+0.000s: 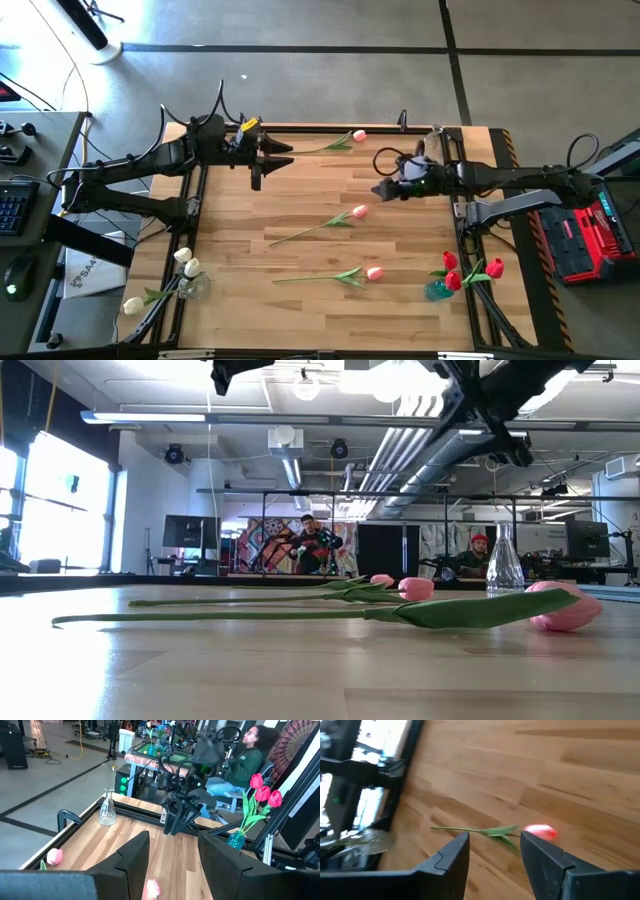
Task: Sort flowers into vase by color
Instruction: Put the bottom pink flower into the top transparent vase
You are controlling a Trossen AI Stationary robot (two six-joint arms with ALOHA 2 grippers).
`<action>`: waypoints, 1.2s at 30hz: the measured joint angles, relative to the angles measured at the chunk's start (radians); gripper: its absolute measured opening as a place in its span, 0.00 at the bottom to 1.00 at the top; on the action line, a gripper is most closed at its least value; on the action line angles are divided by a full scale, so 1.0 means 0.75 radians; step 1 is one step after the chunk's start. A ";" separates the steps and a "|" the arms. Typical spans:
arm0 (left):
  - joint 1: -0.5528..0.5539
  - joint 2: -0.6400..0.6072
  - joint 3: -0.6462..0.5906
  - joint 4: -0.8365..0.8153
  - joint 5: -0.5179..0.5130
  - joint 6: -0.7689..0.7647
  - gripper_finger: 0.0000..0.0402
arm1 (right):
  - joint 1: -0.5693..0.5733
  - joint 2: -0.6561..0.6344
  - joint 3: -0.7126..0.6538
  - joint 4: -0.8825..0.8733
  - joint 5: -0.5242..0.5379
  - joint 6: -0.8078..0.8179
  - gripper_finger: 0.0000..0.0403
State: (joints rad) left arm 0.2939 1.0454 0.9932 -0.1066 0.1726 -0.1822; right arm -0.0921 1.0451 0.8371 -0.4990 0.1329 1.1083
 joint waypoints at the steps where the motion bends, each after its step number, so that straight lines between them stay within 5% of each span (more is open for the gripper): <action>1: 0.000 0.000 0.000 0.000 0.000 0.000 0.39 | 0.000 0.000 0.000 -0.029 0.007 0.023 0.41; 9: -0.014 0.012 0.001 -0.092 0.007 0.030 0.39 | 0.002 0.000 0.000 -0.088 -0.021 -0.024 0.41; 17: -0.189 0.254 0.000 -0.237 0.011 0.035 0.39 | -0.004 -0.001 0.000 -0.126 -0.076 -0.066 0.41; 36: -0.614 0.881 0.001 0.188 0.012 0.008 0.39 | -0.034 -0.001 0.000 -0.417 -0.153 -0.022 0.41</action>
State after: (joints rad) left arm -0.1668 1.7064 0.9936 0.0342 0.1814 -0.1761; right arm -0.1173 1.0447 0.8371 -0.8120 0.0185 1.0916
